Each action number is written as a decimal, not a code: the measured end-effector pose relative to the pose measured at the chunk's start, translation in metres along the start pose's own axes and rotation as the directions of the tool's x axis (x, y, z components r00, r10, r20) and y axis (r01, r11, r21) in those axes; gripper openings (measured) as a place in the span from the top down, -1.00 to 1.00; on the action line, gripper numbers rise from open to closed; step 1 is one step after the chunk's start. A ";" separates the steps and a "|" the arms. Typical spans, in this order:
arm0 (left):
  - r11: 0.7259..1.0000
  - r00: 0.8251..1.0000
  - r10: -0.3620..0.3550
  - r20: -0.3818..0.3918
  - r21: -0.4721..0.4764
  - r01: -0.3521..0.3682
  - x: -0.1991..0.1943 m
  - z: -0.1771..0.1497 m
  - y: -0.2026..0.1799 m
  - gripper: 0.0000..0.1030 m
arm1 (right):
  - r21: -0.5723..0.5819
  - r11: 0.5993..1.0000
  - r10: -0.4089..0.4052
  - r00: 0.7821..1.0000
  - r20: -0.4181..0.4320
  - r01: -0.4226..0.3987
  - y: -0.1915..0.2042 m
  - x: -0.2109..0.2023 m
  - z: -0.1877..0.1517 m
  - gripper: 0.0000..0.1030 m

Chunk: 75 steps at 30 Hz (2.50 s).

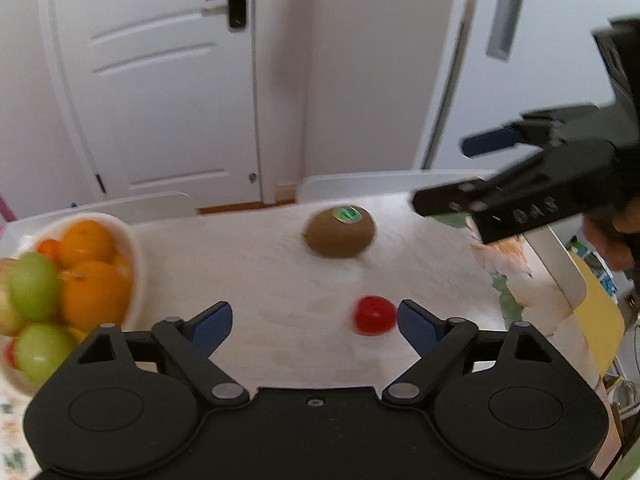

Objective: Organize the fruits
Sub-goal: 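Move both tools back to the table and grasp the other red tomato with the left tool, then grasp the brown kiwi with the right tool, then carry both fruits to the duck bowl while the left tool releases the tomato inside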

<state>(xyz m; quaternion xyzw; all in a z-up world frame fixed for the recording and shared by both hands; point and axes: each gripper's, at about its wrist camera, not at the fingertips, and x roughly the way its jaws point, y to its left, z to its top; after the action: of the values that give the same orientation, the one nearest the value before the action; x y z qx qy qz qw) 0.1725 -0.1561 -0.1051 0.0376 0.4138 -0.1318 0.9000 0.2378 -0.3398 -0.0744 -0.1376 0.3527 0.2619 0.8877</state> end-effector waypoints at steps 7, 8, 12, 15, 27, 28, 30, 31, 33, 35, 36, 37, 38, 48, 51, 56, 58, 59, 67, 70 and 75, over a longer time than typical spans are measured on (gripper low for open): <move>1.000 0.999 -0.021 -0.035 0.008 0.022 0.037 -0.009 -0.025 -0.32 | 0.009 0.999 0.051 0.999 -0.018 -0.051 -0.017 0.026 -0.015 -1.00; 1.000 0.999 -0.022 -0.034 0.009 0.022 0.039 -0.009 -0.026 -0.31 | 0.010 0.998 0.057 0.998 -0.020 -0.057 -0.018 0.029 -0.016 -1.00; 1.000 0.999 -0.020 -0.032 0.012 0.020 0.047 -0.009 -0.033 -0.23 | 0.014 0.996 0.084 0.996 -0.024 -0.084 -0.019 0.036 -0.020 -1.00; 1.000 0.999 -0.023 -0.034 0.013 0.024 0.050 -0.008 -0.034 -0.04 | 0.010 0.995 0.098 0.995 -0.028 -0.098 -0.018 0.041 -0.020 -1.00; 1.000 0.999 0.003 -0.037 0.015 -0.003 0.052 -0.010 -0.030 0.24 | 0.012 0.988 0.153 0.988 -0.030 -0.152 -0.010 0.058 -0.017 -1.00; 1.000 0.999 0.010 -0.038 0.009 -0.010 0.052 -0.010 -0.027 0.24 | 0.011 0.988 0.156 0.987 -0.030 -0.155 -0.008 0.059 -0.017 -1.00; 1.000 0.999 0.025 -0.038 -0.003 -0.026 0.051 -0.010 -0.021 0.24 | 0.011 0.986 0.165 0.986 -0.030 -0.164 -0.005 0.062 -0.016 -1.00; 0.999 0.999 0.033 -0.038 -0.010 -0.034 0.051 -0.010 -0.018 0.24 | 0.009 0.986 0.168 0.985 -0.031 -0.168 -0.004 0.063 -0.015 -1.00; 0.998 0.998 0.050 -0.037 -0.021 -0.051 0.050 -0.010 -0.012 0.24 | 0.006 0.985 0.174 0.984 -0.030 -0.174 0.000 0.066 -0.014 -1.00; 0.998 0.997 0.063 -0.037 -0.029 -0.064 0.050 -0.010 -0.008 0.24 | 0.005 0.983 0.183 0.983 -0.030 -0.183 0.004 0.069 -0.012 -1.00; 0.997 0.997 0.069 -0.038 -0.032 -0.070 0.049 -0.010 -0.006 0.24 | 0.006 0.982 0.188 0.982 -0.030 -0.188 0.005 0.071 -0.012 -1.00; 0.996 0.996 0.075 -0.038 -0.034 -0.077 0.049 -0.009 -0.005 0.24 | 0.007 0.981 0.192 0.981 -0.031 -0.191 0.007 0.072 -0.011 -1.00; 0.996 0.996 0.082 -0.038 -0.037 -0.083 0.049 -0.009 -0.004 0.24 | 0.007 0.981 0.195 0.980 -0.032 -0.195 0.008 0.074 -0.010 -0.99; 0.990 0.991 0.124 -0.042 -0.065 -0.127 0.042 -0.013 0.008 0.24 | -0.025 0.985 0.168 0.986 -0.008 -0.168 0.020 0.086 -0.006 -0.94; 0.988 0.990 0.133 -0.042 -0.080 -0.136 0.040 -0.015 0.011 0.24 | -0.024 0.986 0.164 0.986 -0.022 -0.164 0.021 0.091 -0.007 -0.74; 0.985 0.989 0.144 -0.041 -0.090 -0.147 0.037 -0.016 0.017 0.24 | -0.034 0.987 0.154 0.988 -0.032 -0.155 0.023 0.093 -0.010 -0.42; 0.984 0.988 0.149 -0.039 -0.096 -0.153 0.034 -0.017 0.019 0.24 | -0.028 0.988 0.153 0.988 -0.031 -0.154 0.023 0.091 -0.010 -0.40; 0.983 0.988 0.150 -0.038 -0.101 -0.154 0.033 -0.017 0.019 0.24 | -0.025 0.988 0.153 0.988 -0.031 -0.154 0.024 0.090 -0.010 -0.40; 0.977 0.985 0.173 0.009 -0.126 -0.170 0.006 -0.015 0.026 0.24 | 0.006 0.985 0.174 0.985 -0.014 -0.174 0.032 0.067 -0.006 -0.39; 0.974 0.982 0.186 0.031 -0.140 -0.180 -0.013 -0.015 0.029 0.24 | 0.014 0.983 0.181 0.983 -0.003 -0.181 0.039 0.055 -0.002 -0.39; 0.968 0.977 0.204 0.061 -0.160 -0.192 -0.044 -0.014 0.038 0.24 | 0.015 0.981 0.192 0.981 0.016 -0.192 0.055 0.035 0.007 -0.39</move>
<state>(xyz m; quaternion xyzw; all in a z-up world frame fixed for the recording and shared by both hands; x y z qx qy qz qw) 0.1450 -0.1080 -0.0827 0.0043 0.3820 -0.0102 0.9241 0.2321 -0.2785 -0.0967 -0.0935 0.3599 0.3442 0.8621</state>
